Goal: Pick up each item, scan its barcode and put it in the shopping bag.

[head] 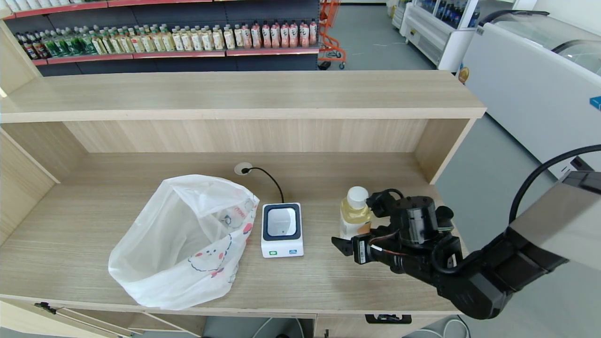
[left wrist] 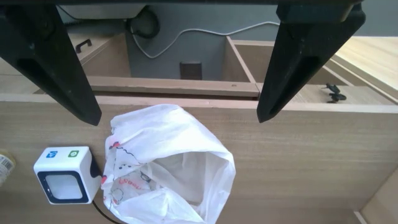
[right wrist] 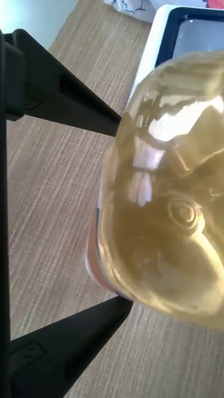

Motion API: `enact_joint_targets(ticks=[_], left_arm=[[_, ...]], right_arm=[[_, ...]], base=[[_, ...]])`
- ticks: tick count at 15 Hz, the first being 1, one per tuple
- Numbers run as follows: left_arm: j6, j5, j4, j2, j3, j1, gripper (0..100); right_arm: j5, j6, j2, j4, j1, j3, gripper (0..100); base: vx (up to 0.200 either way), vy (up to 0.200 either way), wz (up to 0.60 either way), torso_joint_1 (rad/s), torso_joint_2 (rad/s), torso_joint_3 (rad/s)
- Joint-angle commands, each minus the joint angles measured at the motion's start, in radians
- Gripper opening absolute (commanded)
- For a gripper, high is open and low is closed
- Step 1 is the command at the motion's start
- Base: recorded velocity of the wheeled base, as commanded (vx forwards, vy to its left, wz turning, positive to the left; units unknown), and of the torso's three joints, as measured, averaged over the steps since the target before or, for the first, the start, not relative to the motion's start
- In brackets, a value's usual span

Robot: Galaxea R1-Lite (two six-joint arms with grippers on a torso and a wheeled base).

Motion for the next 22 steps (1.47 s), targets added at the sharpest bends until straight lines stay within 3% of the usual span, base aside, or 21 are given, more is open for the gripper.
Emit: enact_joint_targets(ticks=[1, 5, 22], left_arm=[[0.000, 0.000, -0.002, 0.000, 0.000, 0.000, 100], [0.000, 0.000, 0.000, 0.000, 0.000, 0.000, 100], [0.000, 0.000, -0.002, 0.000, 0.000, 0.000, 100]], right_arm=[[-0.001, 0.000, 0.033, -0.003, 0.008, -0.022, 100], [-0.072, -0.006, 0.056, -0.032, 0.002, -0.082, 100], [-0.047, -0.054, 0.107, -0.139, 0.002, -0.132, 100]], base=[[0.000, 0.000, 0.00, 0.000, 0.00, 0.000], [0.000, 0.000, 0.00, 0.000, 0.00, 0.000], [0.000, 0.000, 0.00, 0.000, 0.00, 0.000]])
